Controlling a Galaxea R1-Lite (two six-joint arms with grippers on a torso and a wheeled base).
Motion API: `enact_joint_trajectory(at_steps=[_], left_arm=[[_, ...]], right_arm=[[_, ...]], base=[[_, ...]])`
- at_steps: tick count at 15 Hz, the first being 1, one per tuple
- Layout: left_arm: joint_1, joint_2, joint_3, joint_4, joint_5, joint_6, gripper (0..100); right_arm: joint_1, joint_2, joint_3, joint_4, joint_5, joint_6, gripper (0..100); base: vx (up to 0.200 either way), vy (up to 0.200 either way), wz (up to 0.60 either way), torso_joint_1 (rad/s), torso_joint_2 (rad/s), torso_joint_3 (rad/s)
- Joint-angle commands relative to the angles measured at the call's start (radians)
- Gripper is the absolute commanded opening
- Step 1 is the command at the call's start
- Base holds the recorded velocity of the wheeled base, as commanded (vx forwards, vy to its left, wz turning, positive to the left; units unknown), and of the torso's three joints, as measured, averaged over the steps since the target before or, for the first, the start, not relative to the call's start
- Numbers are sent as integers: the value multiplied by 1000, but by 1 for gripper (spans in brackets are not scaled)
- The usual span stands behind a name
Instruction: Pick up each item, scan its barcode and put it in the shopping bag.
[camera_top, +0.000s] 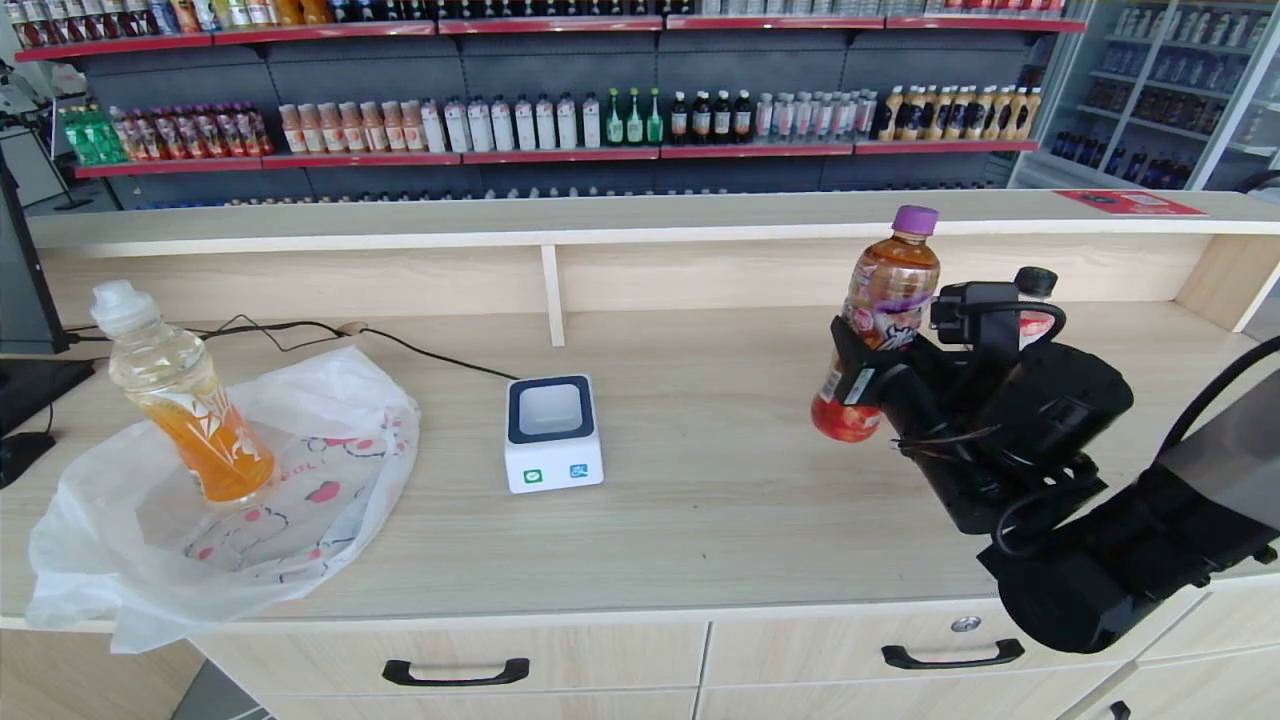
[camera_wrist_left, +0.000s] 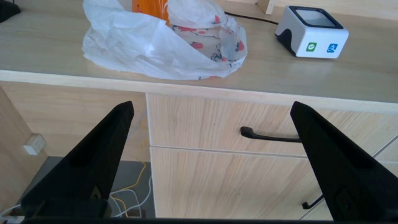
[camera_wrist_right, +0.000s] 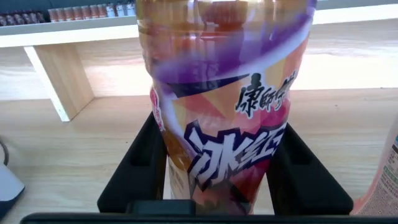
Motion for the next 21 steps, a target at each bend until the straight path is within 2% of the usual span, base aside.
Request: enact_joint_trajectory(at_steps=[1, 6, 9, 11, 13, 18, 20, 21], left_arm=[[0, 0, 0, 0, 1, 0, 100], [0, 0, 0, 0, 1, 0, 100], [0, 0, 0, 0, 1, 0, 100], [0, 0, 0, 0, 1, 0, 100], [0, 0, 0, 0, 1, 0, 100], [0, 0, 0, 0, 1, 0, 100], [2, 0, 0, 0, 1, 0, 100], [0, 0, 0, 0, 1, 0, 100]], right_arm=[[57, -66, 36, -1, 1, -1, 0], [204, -172, 129, -1, -1, 2, 0], [284, -255, 226, -1, -1, 56, 0], [365, -304, 292, -1, -1, 121, 0], [446, -335, 289, -1, 1, 183, 0], [483, -393, 304, -1, 4, 394, 0], [547, -447, 306, -1, 5, 533, 0], [555, -458, 307, -1, 5, 556, 0]], base=[[0, 0, 0, 0, 0, 0], [0, 0, 0, 0, 0, 0], [0, 0, 0, 0, 0, 0], [0, 0, 0, 0, 0, 0], [0, 0, 0, 0, 0, 0], [0, 0, 0, 0, 0, 0], [0, 0, 0, 0, 0, 0], [0, 0, 0, 0, 0, 0]])
